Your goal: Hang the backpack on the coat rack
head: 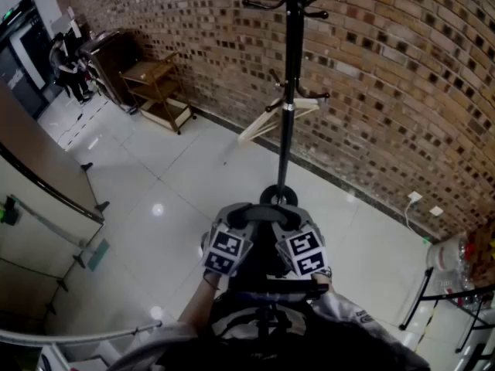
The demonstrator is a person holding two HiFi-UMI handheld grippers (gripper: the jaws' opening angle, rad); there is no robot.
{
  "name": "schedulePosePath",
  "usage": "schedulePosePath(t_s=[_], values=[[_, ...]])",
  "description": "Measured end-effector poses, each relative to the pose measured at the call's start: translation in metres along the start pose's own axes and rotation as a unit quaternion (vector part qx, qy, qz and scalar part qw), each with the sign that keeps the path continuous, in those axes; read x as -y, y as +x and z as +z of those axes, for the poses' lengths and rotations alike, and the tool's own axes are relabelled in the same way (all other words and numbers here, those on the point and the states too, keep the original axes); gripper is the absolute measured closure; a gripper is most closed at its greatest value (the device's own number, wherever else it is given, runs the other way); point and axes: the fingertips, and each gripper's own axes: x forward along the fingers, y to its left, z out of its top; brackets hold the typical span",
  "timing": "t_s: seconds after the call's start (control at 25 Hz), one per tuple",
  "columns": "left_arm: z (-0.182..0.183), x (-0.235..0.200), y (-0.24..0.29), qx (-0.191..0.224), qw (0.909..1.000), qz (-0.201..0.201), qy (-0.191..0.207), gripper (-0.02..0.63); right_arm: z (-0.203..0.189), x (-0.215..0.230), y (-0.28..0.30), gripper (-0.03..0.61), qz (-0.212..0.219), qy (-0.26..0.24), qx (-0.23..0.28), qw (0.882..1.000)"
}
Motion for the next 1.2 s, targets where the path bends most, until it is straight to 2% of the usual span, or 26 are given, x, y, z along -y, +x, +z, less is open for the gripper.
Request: schedulePosePath(t_s=[0.16,0.48,0.72,0.96,1.2], values=[[-0.001,-0.029,0.022,0.001,0.9999,-0.012,0.006,0.548,0.006,0.011,0.032,0.500,-0.010,0.013,0.000,1.000],[0.031,-0.101,0.074,0.022,0.9971,-0.060,0.041,0.548,0.044,0.049,0.097,0.500,-0.070,0.036,0.009,0.997],[0.053,-0.142,0.118,0.037,0.9912,-0.100,0.078,0.548,0.067,0.083,0.138,0.500,-0.115,0.058,0.012,0.992],[0.077,-0.168,0.156,0.053,0.9849,-0.130,0.101,0.548,0.090,0.118,0.165,0.500,-0.151,0.059,0.022,0.987],[0.099,-0.186,0.183,0.067,0.9817,-0.148,0.100,0.548,0.108,0.144,0.182,0.502,-0.172,0.045,0.015,0.984]])
